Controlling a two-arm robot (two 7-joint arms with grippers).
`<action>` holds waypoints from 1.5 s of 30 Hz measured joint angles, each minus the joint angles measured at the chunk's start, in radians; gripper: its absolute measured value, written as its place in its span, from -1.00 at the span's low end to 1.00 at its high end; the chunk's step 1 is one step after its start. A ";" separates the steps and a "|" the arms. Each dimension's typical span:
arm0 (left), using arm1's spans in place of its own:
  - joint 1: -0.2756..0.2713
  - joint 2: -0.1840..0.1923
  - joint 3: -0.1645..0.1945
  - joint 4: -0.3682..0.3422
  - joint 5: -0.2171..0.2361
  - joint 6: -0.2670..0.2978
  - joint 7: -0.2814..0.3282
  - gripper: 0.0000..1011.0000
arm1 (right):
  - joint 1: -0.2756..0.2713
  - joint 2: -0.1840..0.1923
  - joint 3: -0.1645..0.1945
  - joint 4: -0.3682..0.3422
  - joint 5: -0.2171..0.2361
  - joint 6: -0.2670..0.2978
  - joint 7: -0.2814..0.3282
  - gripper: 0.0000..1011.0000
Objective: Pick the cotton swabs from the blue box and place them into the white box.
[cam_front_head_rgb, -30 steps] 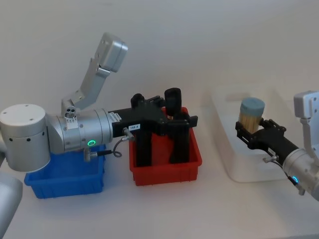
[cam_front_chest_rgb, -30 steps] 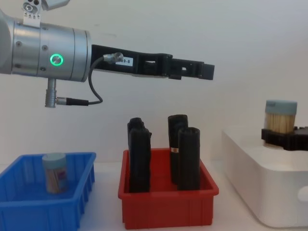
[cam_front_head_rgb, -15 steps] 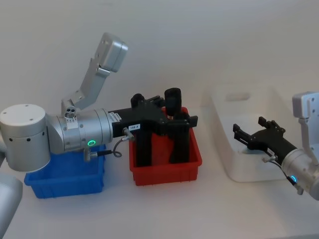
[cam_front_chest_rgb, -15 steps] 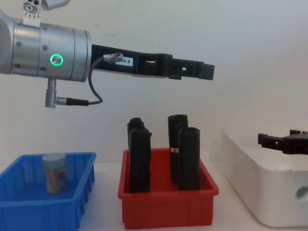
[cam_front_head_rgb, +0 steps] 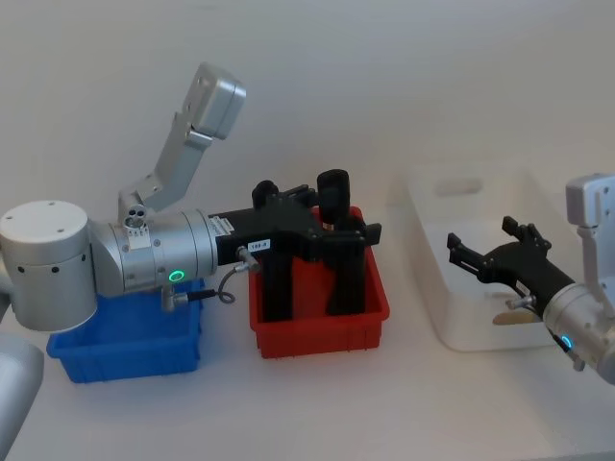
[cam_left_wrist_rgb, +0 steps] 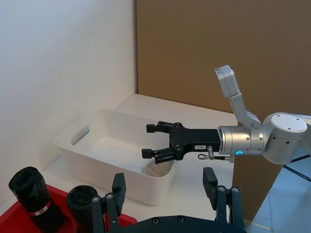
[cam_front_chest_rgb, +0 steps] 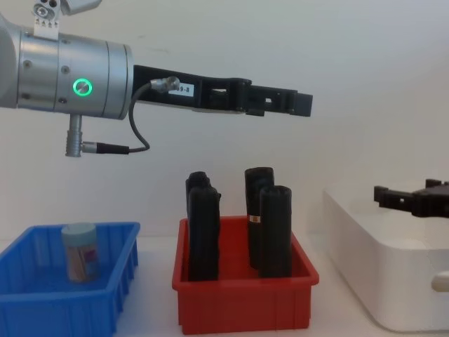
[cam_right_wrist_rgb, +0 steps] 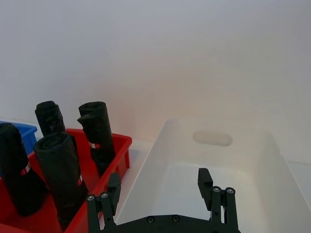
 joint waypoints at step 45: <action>0.072 0.011 0.020 -0.031 0.038 -0.091 0.159 0.99 | -0.153 0.031 0.000 -0.218 -0.030 -0.077 -0.078 0.98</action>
